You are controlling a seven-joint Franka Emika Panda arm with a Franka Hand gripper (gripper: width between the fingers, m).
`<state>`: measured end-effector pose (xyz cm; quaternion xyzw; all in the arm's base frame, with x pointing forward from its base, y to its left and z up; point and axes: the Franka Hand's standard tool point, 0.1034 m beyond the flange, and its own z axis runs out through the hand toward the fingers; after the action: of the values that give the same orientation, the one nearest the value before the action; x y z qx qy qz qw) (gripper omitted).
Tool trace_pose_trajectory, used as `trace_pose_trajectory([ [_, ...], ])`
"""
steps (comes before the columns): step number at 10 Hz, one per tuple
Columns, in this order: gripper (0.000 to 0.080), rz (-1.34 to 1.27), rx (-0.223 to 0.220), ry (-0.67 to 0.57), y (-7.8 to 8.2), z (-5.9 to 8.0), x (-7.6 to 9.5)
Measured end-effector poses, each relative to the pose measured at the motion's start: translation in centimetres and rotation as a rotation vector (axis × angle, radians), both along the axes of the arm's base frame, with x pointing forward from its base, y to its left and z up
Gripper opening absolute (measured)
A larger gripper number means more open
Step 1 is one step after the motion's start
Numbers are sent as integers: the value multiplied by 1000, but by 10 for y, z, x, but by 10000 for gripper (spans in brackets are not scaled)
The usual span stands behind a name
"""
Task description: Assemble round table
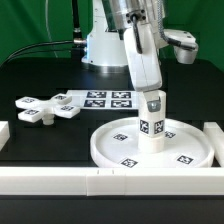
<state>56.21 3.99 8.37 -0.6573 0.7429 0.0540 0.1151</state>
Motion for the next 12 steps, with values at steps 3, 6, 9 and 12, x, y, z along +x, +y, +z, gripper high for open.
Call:
trace_pose_trajectory([
  [3, 647, 279, -29, -65, 0, -1, 0],
  [6, 649, 551, -58, -86, 2, -1, -1],
  [9, 649, 840, -101, -131, 3, -2, 1],
  [12, 649, 1003, -119, -176, 0, -4, 1],
])
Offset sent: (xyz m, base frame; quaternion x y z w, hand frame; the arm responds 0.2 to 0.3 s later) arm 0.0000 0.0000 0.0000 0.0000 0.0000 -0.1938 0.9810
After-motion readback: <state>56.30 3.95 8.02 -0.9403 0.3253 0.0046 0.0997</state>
